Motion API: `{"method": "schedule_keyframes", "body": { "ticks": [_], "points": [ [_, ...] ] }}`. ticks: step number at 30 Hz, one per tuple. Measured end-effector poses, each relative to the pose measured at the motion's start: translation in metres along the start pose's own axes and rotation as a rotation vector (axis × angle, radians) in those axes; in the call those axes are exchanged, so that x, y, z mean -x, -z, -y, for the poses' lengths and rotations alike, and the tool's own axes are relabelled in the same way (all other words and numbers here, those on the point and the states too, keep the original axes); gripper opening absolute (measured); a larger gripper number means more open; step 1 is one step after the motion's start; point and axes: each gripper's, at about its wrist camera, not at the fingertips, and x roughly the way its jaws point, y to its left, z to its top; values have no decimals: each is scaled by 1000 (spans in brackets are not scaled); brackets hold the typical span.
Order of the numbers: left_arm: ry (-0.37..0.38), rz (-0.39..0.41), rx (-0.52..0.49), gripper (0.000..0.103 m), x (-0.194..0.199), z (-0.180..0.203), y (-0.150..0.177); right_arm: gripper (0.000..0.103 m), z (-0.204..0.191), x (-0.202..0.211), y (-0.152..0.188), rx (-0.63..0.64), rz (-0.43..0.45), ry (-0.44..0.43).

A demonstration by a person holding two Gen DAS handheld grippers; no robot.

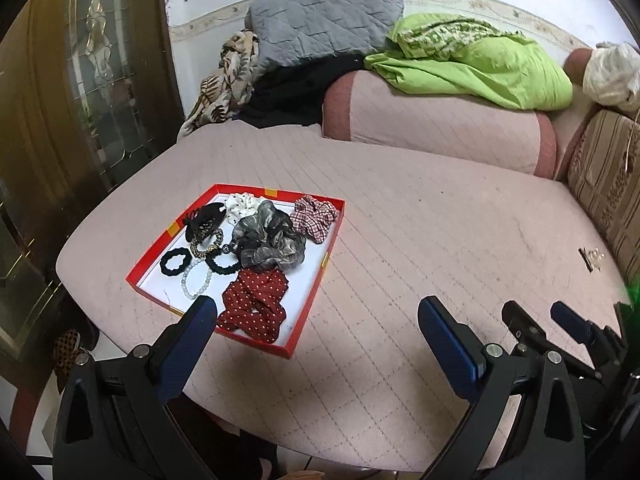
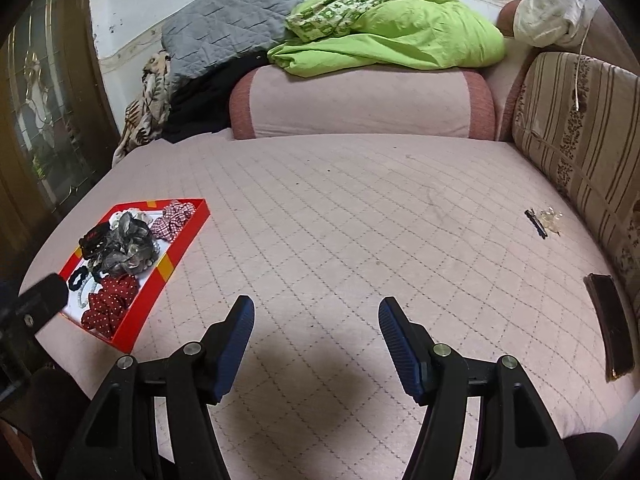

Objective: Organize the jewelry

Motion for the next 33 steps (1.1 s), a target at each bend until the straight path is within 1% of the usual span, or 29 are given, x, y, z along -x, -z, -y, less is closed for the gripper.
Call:
{"method": "schedule_keyframes", "body": {
  "ticks": [5, 10, 13, 18, 21, 26, 33],
  "points": [
    [15, -14, 15, 100, -5, -4, 2, 70, -2, -2, 1, 15, -3, 17],
    [15, -37, 47, 100, -13, -13, 2, 71, -9, -8, 5, 40, -30, 21],
    [23, -54, 57, 100, -19, -16, 5, 72, -13, -8, 9, 71, -29, 45],
    [30, -95, 54, 100, -30, -17, 10, 72, -13, -7, 15, 92, -37, 88],
    [9, -111, 39, 100, -35, -16, 14, 73, -10, -7, 18, 93, -41, 110],
    [34, -148, 36, 100, -41, -14, 21, 73, -8, -10, 21, 94, -56, 125],
    [41, -149, 18, 100, -42, -7, 21, 73, -12, -9, 21, 118, -48, 125]
  ]
}}
